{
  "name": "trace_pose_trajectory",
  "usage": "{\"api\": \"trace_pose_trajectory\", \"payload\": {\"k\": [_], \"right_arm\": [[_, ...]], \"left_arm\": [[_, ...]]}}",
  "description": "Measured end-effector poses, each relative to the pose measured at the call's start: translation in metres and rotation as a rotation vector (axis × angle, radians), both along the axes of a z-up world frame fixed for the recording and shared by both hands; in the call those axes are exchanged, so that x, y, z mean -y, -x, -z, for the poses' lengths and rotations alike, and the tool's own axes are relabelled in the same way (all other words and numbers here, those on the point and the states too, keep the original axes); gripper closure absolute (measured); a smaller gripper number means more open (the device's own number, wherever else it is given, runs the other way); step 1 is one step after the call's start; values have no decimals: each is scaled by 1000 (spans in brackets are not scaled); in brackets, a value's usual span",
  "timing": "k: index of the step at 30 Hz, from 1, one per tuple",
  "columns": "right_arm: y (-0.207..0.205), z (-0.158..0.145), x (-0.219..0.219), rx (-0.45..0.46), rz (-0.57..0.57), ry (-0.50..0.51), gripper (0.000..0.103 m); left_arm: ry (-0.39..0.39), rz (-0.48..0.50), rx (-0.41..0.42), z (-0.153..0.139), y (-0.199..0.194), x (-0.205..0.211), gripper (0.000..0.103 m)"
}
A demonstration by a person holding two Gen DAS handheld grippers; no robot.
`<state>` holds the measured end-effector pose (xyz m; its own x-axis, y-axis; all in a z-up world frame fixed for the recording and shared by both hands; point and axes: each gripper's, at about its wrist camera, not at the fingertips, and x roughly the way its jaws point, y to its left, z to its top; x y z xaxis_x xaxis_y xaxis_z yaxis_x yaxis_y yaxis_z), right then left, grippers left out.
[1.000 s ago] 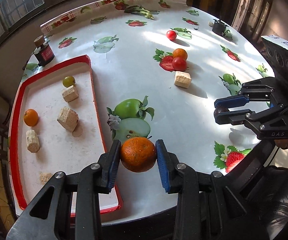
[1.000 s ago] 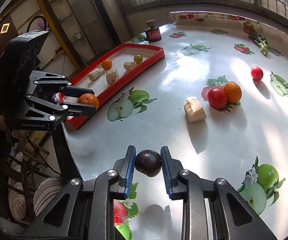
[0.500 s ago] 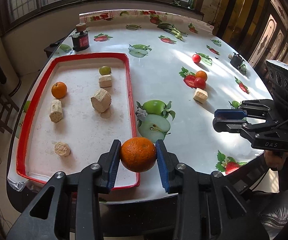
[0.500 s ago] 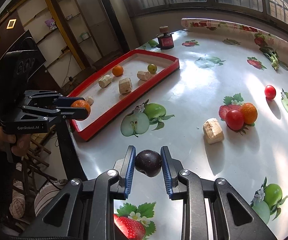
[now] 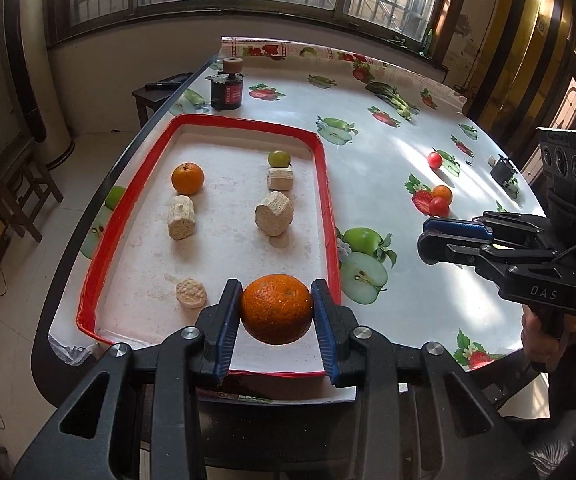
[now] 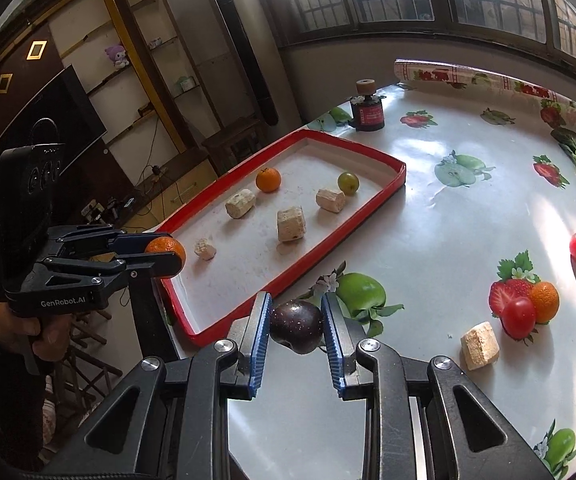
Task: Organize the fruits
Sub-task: 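Carry the plum and orange over the red tray and open both tools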
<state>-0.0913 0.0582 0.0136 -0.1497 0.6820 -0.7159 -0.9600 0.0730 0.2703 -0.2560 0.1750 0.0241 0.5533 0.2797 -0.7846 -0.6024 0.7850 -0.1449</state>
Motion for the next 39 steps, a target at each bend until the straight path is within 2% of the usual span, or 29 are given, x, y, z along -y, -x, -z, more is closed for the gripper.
{"api": "trace_pose_trajectory", "payload": {"k": [11,18,31,37,39], "right_arm": [[28,4,-52,-9,-49,5,77],[42,14,-79,2,-71,29,77],[67,60,-110,52,-147,149,77],[68,67,-108,63,-158,158,75],[70,67,-107,70,-159,156,74]], "left_arm": [[4,-140,29,2,23,-46,70],[-2,-193,13,11,18,-73,70],[19,-224,-66,45,8,-90,70],[23,-224,-104,59,7,-89,70],[21,-224,-95,60,9,-88,69]]}}
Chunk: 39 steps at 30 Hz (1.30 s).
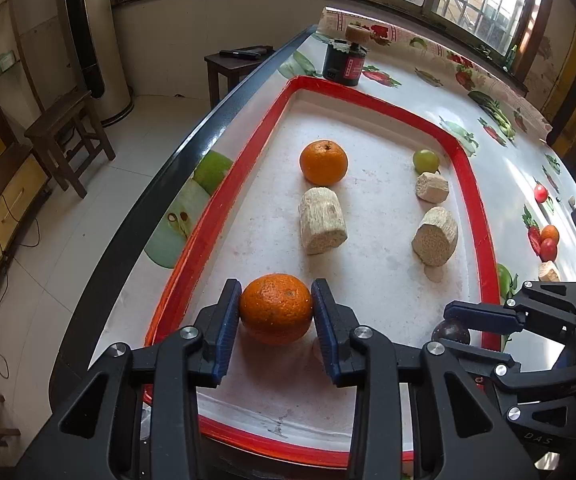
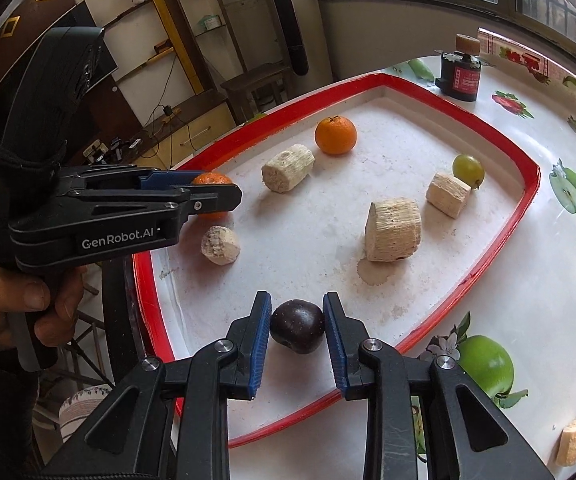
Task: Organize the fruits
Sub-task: 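Carry the plum and orange over the red tray and open both tools, then move left tool to the beige block while right tool approaches a red tomato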
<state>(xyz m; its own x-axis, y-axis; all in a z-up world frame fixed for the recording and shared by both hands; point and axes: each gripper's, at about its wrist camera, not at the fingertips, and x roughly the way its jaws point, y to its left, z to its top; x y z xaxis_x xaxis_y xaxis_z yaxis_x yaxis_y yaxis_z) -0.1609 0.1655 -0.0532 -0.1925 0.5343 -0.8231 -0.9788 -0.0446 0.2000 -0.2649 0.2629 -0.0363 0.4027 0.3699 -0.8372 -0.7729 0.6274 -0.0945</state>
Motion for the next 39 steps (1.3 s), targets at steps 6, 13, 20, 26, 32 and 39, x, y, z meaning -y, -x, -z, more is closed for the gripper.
{"api": "trace_pose_trajectory", "payload": {"k": [6,13,20,26,32,39], "right_arm": [[2,-7,8,-7,-7,-21,57],[-11,-27,30,-40,12,-68,55],[-34,-42,69,-59,56,-109,47],[-60,-44,100,-70,111,-101,47],[-84,-43,132,-72,183,-101,43],[-115,-41,167,-69,271,-103,42]], "left_arm": [[-3,-27,-21,1,4,3,58],[-15,-54,19,-14,11,17,56],[-59,-16,46,-33,0,46,53],[-75,28,49,-43,-15,64,52],[-85,69,50,-47,-29,83,45],[-73,145,59,-49,-52,111,45]]}}
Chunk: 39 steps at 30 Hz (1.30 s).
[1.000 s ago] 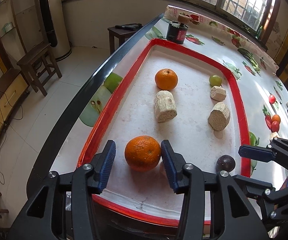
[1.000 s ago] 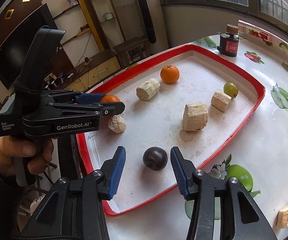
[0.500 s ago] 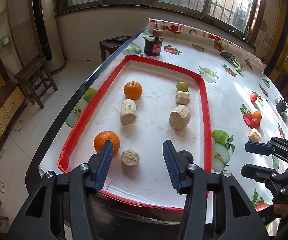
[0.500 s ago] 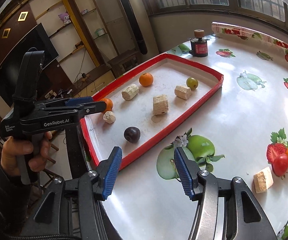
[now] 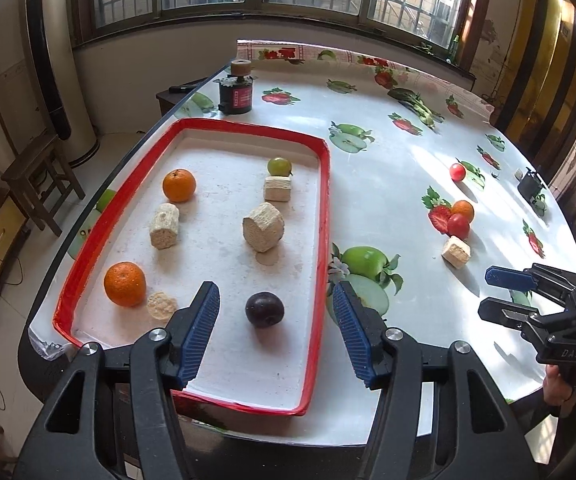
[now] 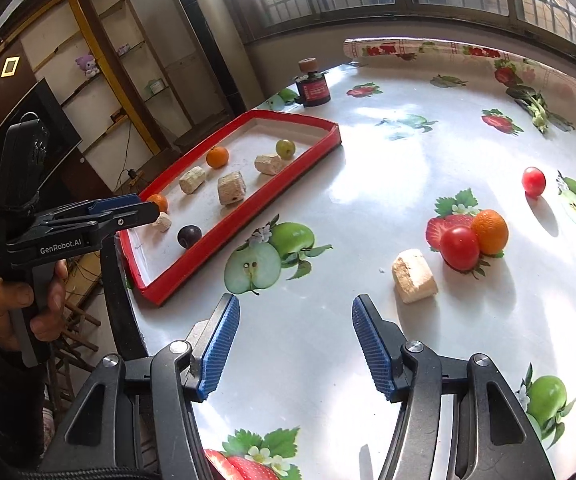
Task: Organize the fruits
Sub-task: 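Move left tool to the beige block while right tool approaches a red tomato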
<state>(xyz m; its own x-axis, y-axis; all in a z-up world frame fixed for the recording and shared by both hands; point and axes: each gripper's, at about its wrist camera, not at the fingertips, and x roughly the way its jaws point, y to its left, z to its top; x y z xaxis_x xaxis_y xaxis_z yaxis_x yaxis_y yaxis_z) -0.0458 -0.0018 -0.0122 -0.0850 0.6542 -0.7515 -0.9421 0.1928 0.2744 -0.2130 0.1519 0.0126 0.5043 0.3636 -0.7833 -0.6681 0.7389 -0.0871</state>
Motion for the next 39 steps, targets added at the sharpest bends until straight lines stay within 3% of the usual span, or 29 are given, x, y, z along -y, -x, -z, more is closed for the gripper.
{"api": "trace_pose_trajectory", "payload": {"k": [8,17,32,39], "right_arm": [[-39,5,37,7,110,6,42],[-77,7,63,6,220,-9,42],[-101,14,73,26,297,7,43],[-142,13,60,-13,392,5,43]], "left_arm": [[30,123,-5,8,-42,41,45],[76,198,0,18,-88,71,45],[130,293,-21,37,-162,84,45],[143,312,-19,49,-185,81,45]]}}
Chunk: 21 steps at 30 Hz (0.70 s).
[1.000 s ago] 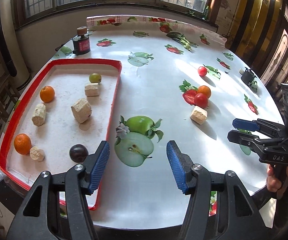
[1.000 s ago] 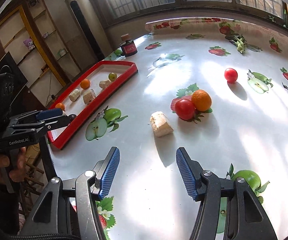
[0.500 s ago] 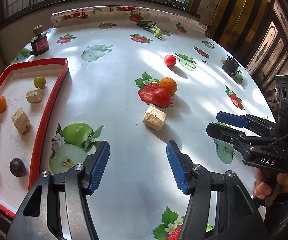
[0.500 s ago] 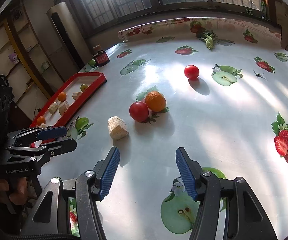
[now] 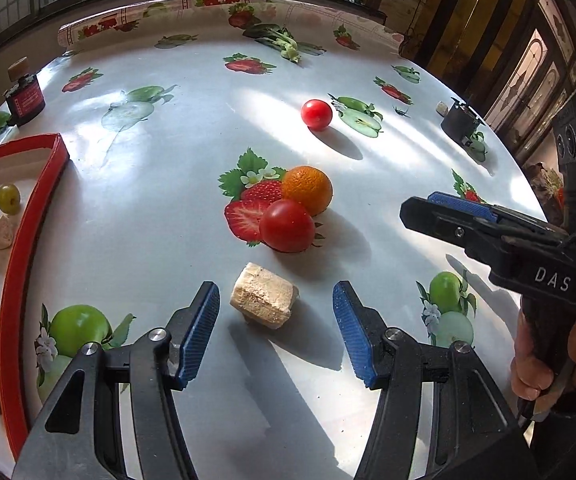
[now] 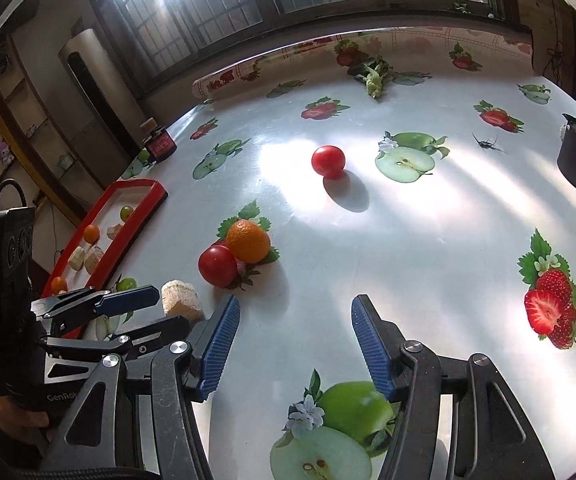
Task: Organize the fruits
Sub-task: 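Move left tool to the beige block while right tool approaches a red tomato, then close left tool on the beige block while right tool closes on the tomato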
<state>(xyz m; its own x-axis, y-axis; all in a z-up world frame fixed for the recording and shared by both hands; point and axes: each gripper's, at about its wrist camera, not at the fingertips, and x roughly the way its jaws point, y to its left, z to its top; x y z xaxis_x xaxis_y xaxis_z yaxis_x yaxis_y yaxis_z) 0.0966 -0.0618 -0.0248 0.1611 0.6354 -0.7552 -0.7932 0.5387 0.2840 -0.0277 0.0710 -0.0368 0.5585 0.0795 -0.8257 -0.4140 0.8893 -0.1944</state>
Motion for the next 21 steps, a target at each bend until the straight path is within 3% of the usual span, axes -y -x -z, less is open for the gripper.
{"api": "trace_pose_trajectory", "payload": {"k": [2,4,5,12,18,21], "right_arm": [[-14,-1,-11,11,23,3,43],[-26,-2,-25,30,44,10,43],[-34,-1,-33,32,54,16,44],[-66,13,-93,87,62,67,47],[-79,27,-120,139,57,112,69],[-77,24,-117,123,53,113,70]], "left_arm": [[20,8,3,5,-5,-2,47],[14,0,7,7,-7,-4,66],[27,4,9,7,-8,-7,69],[75,-57,48,6,5,-27,69],[76,-105,75,-2,24,-38,69],[76,-126,94,-9,32,-42,69]]}}
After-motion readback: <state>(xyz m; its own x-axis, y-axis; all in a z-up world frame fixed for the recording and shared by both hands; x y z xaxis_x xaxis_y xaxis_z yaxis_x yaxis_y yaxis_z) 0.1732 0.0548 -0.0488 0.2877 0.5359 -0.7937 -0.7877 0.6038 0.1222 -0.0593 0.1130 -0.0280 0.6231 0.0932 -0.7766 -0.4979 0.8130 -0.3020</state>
